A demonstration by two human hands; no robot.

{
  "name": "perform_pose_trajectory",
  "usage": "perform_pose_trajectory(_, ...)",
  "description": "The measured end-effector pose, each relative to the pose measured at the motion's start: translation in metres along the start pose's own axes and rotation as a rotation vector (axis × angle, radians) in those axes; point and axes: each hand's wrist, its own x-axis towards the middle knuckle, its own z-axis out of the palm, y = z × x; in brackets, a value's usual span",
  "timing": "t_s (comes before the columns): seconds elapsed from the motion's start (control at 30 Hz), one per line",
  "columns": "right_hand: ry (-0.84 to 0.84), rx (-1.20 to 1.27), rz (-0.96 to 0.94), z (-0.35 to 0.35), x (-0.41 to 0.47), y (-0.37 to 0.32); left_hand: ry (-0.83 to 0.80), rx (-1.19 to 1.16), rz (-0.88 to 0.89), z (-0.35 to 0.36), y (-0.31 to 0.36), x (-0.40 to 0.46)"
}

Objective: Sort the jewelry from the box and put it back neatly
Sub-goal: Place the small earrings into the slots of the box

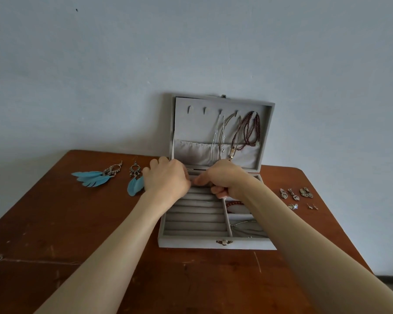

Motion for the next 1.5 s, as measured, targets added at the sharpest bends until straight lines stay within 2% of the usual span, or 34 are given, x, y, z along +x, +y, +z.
perform_pose_trajectory(0.17,0.017,-0.056,-0.01,0.004,0.002,-0.005,0.107,-0.015,0.052,-0.002,-0.004,-0.005)
perform_pose_trajectory(0.37,0.07,-0.15,-0.036,0.014,0.008,-0.002,0.164,-0.245,0.08,0.005,-0.018,-0.012)
perform_pose_trajectory(0.5,0.093,-0.209,-0.043,0.014,0.007,-0.002,0.351,-0.407,0.246,0.017,-0.026,-0.015)
perform_pose_trajectory(0.6,0.089,-0.248,-0.042,0.014,0.007,-0.003,0.425,-0.453,0.356,0.022,-0.028,-0.016)
perform_pose_trajectory(0.7,0.184,-0.387,-0.095,0.016,0.013,-0.002,0.461,-0.482,0.337,0.024,-0.029,-0.019)
perform_pose_trajectory(0.87,0.329,-0.486,-0.153,0.021,0.024,0.005,0.461,-0.506,0.316,0.026,-0.03,-0.021)
perform_pose_trajectory(1.07,0.365,-0.5,-0.203,0.024,0.014,0.007,0.533,-0.42,0.314,0.023,-0.026,-0.026)
perform_pose_trajectory(1.17,0.355,-0.396,-0.3,0.009,-0.009,0.011,0.593,-0.389,0.298,0.018,-0.02,-0.033)
perform_pose_trajectory(1.33,0.479,-0.217,-0.402,-0.039,-0.056,0.041,0.559,-0.369,0.371,0.015,0.008,-0.047)
perform_pose_trajectory(1.5,0.748,-0.177,-0.309,-0.09,-0.073,0.103,0.405,-0.312,0.534,0.022,0.059,-0.057)
